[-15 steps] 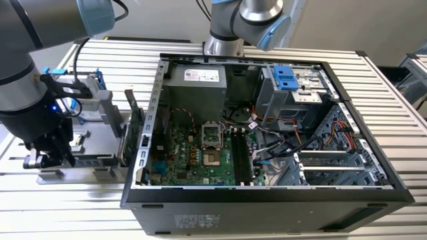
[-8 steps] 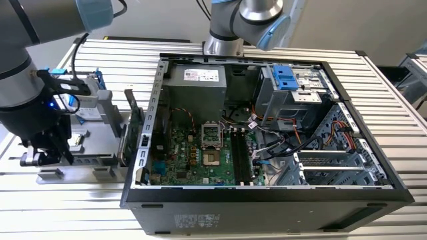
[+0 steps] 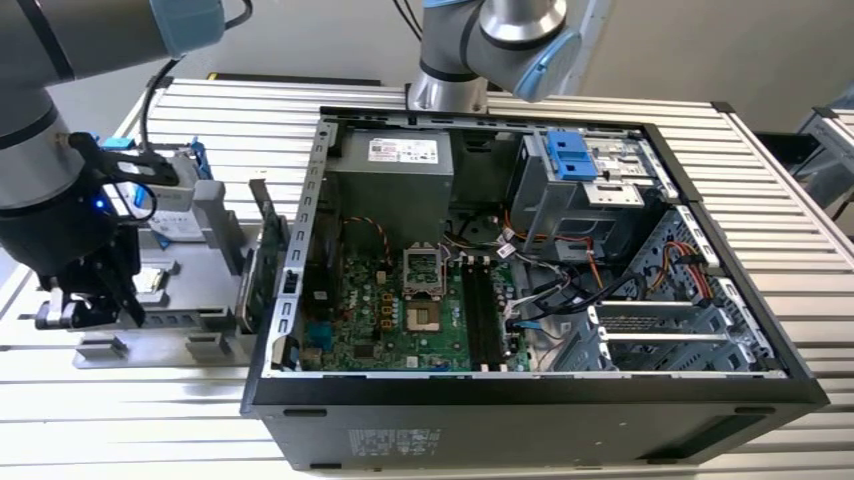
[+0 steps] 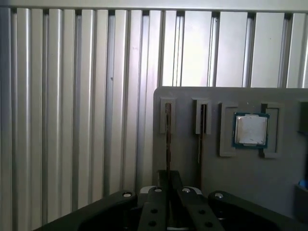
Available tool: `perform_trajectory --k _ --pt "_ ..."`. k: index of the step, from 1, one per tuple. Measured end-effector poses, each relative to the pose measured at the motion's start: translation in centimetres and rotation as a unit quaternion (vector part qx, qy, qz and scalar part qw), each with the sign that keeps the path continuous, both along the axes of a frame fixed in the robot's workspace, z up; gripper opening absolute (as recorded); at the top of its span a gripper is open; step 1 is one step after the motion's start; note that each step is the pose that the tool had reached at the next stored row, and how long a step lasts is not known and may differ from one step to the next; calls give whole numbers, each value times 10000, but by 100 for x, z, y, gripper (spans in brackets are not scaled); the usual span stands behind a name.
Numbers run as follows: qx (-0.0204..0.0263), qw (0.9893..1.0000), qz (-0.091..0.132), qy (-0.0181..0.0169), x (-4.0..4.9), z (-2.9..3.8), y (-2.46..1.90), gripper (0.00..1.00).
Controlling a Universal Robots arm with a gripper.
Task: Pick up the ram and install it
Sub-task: 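Pick up the ram and move it above insertion slot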
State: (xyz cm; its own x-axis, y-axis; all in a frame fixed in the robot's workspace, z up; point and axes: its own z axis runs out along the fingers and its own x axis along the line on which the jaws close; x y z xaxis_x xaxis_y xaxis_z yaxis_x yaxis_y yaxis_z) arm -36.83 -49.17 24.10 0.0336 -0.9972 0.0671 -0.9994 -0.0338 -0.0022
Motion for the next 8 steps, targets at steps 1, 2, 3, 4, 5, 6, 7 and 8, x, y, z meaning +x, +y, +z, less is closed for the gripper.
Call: perform_trajectory --k 1,2,3,4,5,6,7,8 --pt "0 10000 0 0 -1 7 0 0" --pt "0 10000 0 0 -1 15 0 0" --pt "0 10000 0 0 -1 22 0 0" --pt "0 10000 0 0 -1 30 0 0" --pt "0 10000 0 0 -1 38 0 0" --pt "0 10000 0 0 -1 46 0 0" --pt "0 10000 0 0 -1 54 0 0" --pt "0 10000 0 -1 -1 61 0 0"
